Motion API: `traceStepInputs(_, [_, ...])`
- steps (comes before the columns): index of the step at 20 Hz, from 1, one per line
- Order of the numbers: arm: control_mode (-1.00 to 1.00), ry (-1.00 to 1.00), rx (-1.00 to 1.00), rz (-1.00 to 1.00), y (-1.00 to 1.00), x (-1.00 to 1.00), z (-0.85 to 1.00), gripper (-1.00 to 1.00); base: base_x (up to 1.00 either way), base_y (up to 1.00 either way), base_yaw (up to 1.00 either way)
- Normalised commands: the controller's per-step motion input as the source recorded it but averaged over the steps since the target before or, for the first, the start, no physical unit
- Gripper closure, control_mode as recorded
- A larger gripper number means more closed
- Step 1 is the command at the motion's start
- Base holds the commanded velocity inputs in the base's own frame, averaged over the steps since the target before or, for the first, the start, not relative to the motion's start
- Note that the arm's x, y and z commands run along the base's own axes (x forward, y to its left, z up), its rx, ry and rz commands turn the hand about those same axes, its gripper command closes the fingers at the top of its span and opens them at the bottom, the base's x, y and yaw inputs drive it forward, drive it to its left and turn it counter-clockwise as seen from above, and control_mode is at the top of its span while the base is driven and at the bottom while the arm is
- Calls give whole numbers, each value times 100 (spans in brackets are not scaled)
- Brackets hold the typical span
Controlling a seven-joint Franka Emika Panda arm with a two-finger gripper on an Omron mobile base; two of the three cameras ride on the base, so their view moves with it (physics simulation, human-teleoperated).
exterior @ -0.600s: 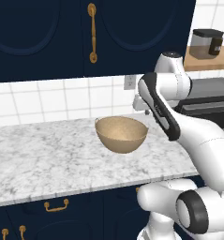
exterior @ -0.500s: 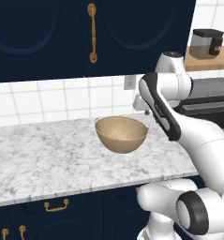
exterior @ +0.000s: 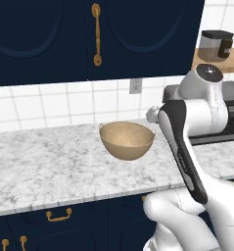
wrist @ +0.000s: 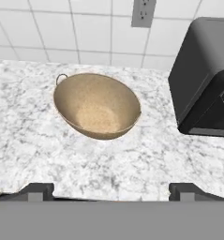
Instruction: Open the cabinet, pick up the bread from the cabinet and place it in the basket. Then move the basket to the dining counter.
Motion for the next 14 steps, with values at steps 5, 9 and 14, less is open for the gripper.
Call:
traceStepInputs(5, [-100, -7, 8, 6, 25, -59, 97, -100, 0, 0, 0])
traceStepInputs(9, [-100, -11, 1, 3, 40, -37, 100, -100, 0, 0, 0])
traceStepInputs(14, [-100, -20, 0, 0, 71, 4, 79, -100, 0, 0, 0])
